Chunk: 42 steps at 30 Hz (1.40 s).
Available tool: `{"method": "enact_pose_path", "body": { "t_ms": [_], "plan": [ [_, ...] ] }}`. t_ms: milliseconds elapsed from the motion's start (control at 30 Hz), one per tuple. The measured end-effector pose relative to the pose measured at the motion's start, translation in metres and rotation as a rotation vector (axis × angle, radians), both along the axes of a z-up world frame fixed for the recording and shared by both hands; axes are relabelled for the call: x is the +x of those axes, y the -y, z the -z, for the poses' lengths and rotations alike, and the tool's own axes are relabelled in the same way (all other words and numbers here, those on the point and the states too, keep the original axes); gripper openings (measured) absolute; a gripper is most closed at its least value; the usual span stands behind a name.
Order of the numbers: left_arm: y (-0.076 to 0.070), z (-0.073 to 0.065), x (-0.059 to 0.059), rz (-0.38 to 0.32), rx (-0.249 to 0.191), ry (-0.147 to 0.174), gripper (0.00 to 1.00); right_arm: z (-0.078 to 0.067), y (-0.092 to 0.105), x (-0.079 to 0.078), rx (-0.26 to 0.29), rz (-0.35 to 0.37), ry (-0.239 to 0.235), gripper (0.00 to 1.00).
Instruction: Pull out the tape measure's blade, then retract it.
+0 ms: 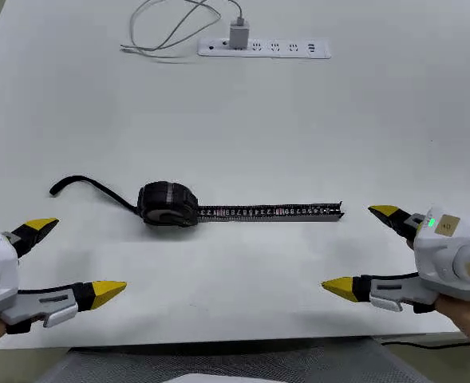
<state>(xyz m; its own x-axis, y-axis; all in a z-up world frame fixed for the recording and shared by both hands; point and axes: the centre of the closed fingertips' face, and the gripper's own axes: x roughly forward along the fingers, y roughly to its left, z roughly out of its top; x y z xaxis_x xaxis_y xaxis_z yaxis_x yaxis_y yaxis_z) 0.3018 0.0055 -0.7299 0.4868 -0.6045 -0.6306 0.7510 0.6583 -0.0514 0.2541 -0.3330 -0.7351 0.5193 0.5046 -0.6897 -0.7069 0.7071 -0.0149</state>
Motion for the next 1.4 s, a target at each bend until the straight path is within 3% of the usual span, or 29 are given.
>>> {"method": "enact_pose_path", "body": {
  "t_ms": [467,767,1400],
  "plan": [
    [-0.006,0.010,-0.014,-0.052,-0.023,-0.015,0.97,0.006,0.006,-0.021,0.032,0.057,-0.015,0.99],
    [-0.013,0.014,-0.018,-0.088,-0.029,-0.018,0.99,0.011,0.004,-0.030,0.040,0.069,-0.031,0.99],
    [-0.006,0.009,-0.018,-0.071,-0.039,-0.022,0.98,0.010,0.004,-0.029,0.038,0.065,-0.032,0.99]
  ]
}}
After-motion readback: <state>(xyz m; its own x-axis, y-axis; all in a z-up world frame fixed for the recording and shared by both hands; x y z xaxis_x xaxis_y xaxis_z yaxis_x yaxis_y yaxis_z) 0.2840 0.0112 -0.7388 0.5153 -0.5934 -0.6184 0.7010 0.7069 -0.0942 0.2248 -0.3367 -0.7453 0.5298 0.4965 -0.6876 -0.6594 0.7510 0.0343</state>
